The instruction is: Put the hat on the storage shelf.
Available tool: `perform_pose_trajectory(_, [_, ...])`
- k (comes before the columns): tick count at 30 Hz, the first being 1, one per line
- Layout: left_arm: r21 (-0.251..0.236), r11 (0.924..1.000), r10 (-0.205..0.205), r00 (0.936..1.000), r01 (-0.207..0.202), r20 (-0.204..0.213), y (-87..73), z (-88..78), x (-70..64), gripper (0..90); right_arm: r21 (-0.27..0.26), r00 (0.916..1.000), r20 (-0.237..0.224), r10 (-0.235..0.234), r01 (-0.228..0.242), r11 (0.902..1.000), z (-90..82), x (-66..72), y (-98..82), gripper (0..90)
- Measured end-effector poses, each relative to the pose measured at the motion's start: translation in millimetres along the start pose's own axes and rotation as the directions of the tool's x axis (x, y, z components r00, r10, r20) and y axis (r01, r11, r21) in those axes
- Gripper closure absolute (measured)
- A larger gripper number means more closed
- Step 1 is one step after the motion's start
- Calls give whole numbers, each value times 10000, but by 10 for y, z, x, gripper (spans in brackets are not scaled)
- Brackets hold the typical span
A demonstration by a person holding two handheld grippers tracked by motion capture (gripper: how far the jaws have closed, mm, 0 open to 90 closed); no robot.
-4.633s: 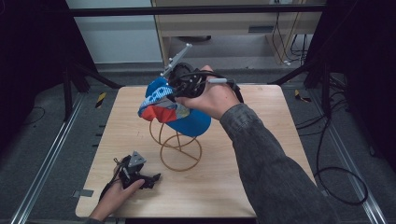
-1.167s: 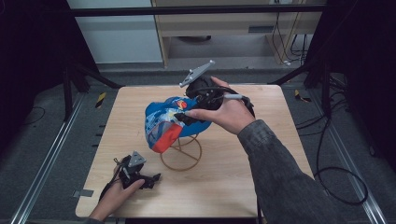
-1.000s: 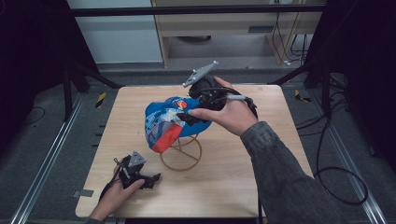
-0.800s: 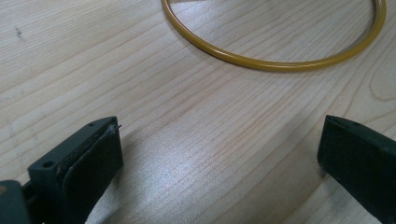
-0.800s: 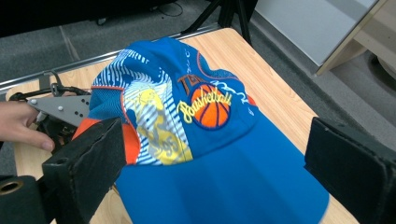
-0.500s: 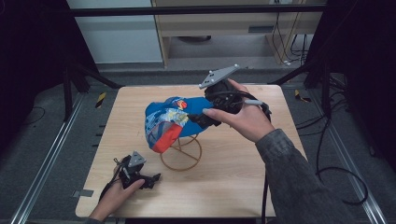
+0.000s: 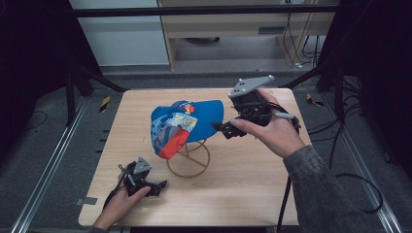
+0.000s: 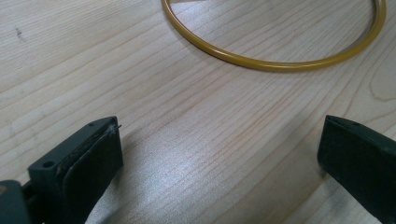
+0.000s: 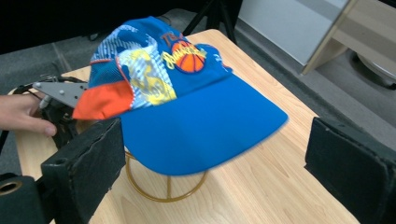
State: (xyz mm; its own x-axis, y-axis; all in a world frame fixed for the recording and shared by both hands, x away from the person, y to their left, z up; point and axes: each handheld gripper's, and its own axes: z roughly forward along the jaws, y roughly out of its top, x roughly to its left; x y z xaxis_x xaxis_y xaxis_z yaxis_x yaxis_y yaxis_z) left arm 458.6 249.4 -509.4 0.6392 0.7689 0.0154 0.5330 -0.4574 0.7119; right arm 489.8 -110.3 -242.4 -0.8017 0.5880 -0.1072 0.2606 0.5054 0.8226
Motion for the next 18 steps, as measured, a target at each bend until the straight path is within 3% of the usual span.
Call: perform_pose_trajectory(18, [-1,10000,-13,10000,13,-38,0,0,-3,0,-39,9956,662,670,-669,9978,-196,-175,-411,44])
